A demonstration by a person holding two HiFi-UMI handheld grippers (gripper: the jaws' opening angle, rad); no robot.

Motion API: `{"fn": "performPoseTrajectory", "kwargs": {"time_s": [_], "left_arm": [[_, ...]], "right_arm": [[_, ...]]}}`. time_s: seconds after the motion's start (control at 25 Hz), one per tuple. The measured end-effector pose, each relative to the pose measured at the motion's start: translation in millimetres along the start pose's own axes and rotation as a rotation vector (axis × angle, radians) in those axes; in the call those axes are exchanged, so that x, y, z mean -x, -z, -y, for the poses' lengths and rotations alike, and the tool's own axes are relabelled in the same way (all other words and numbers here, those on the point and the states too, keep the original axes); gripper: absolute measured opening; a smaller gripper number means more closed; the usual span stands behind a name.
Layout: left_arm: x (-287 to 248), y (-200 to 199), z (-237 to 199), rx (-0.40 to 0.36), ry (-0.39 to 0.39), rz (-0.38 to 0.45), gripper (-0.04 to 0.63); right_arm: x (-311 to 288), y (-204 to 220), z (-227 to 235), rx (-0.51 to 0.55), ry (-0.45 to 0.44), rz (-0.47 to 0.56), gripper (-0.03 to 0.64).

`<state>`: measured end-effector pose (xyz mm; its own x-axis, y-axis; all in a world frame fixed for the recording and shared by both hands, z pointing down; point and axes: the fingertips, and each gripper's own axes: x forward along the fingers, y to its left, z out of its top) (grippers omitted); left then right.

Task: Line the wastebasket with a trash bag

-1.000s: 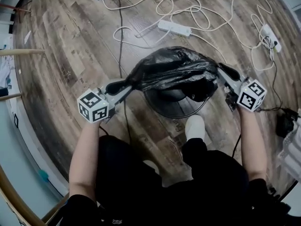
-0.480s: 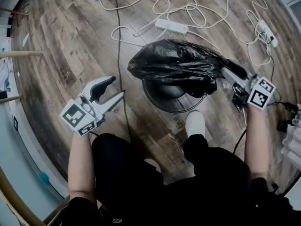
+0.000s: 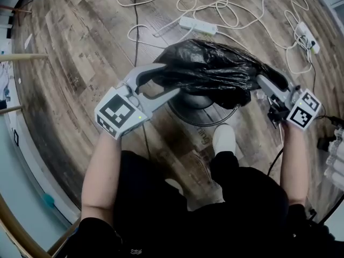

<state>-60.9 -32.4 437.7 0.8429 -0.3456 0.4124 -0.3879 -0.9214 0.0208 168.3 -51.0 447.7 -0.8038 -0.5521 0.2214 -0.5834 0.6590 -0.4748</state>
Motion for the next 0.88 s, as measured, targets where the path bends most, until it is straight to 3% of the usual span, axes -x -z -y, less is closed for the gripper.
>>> {"fn": "performPoseTrajectory", "kwargs": {"time_s": [0.12, 0.2, 0.36, 0.48, 0.64, 0.76, 0.88], "left_arm": [[-14, 11, -3, -0.024, -0.007, -0.052, 0.184], [-18, 15, 2, -0.078, -0.006, -0.091, 0.008], [-7, 10, 38, -0.189, 0.089, -0.119, 0.008], [12, 6, 60, -0.203, 0.134, -0.121, 0.008], [24, 9, 70, -0.21, 0.134, -0.118, 0.008], [24, 10, 75, -0.243, 0.132, -0.126, 0.008], [25, 5, 78, -0.264, 0.127, -0.109, 0.008]], "right_arm": [[1, 0, -2, -0.007, -0.004, 0.004, 0.192], [0, -1, -5, -0.002, -0.02, 0.005, 0.192], [-5, -3, -4, -0.004, -0.036, 0.008, 0.192], [-7, -2, -1, -0.041, -0.044, 0.008, 0.192], [5, -11, -3, -0.178, -0.132, 0.039, 0.192], [22, -33, 6, -0.24, -0.117, 0.107, 0.192], [27, -50, -1, -0.159, -0.1, 0.085, 0.192]]}}
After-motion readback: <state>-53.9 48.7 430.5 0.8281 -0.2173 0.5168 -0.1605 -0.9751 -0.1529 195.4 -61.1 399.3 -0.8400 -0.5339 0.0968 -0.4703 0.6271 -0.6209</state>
